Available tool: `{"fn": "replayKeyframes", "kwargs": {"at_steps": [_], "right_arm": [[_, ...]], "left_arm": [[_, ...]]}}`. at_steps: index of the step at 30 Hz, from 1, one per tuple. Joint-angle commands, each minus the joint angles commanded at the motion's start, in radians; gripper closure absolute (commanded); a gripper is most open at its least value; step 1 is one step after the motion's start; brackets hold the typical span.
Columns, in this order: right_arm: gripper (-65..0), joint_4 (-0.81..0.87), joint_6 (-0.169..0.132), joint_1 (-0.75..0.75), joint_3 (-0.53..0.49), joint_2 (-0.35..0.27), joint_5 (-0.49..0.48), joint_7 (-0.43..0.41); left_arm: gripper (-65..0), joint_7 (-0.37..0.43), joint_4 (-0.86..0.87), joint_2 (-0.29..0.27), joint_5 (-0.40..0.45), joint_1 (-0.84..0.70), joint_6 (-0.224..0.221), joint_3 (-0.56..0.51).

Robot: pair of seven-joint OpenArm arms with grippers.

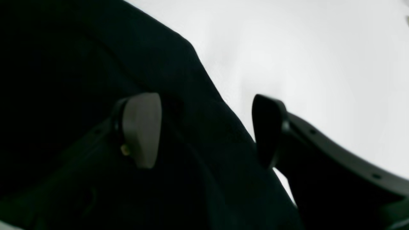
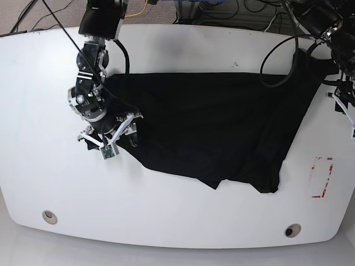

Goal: Layout the t-shirt on the table in an organized manner, then fold the t-shirt properly
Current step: 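Move the right gripper onto the t-shirt body and grasp fabric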

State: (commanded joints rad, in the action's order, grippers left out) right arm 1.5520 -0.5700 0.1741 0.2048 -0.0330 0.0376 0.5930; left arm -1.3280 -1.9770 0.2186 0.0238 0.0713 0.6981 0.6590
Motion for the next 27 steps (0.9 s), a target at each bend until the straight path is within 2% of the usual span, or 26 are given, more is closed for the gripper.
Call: {"fn": "replayKeyframes", "kwargs": {"at_steps": [4, 9, 20, 27], "right_arm": [[-43.1, -0.133, 0.0, 0.091, -0.037, -0.008, -0.002, -0.008], [-43.1, -0.305, 0.0, 0.189, -0.081, -0.008, -0.002, -0.089], [-43.3, -0.677, 0.005, 0.333, -0.123, -0.008, -0.002, -0.272], [-43.1, -0.792, 0.006, 0.358, -0.123, -0.008, -0.002, -0.338]], "left_arm": [[-34.4, 0.0, 0.0, -0.018, 0.002, -0.018, 0.0, -0.003], [-34.4, 0.002, 0.0, -0.04, 0.0, -0.037, 0.0, -0.032], [-34.4, 0.009, 0.0, -0.04, -0.003, -0.071, 0.0, -0.044], [-34.4, 0.06, 0.002, -0.04, 0.002, -0.072, 0.0, -0.043]]}}
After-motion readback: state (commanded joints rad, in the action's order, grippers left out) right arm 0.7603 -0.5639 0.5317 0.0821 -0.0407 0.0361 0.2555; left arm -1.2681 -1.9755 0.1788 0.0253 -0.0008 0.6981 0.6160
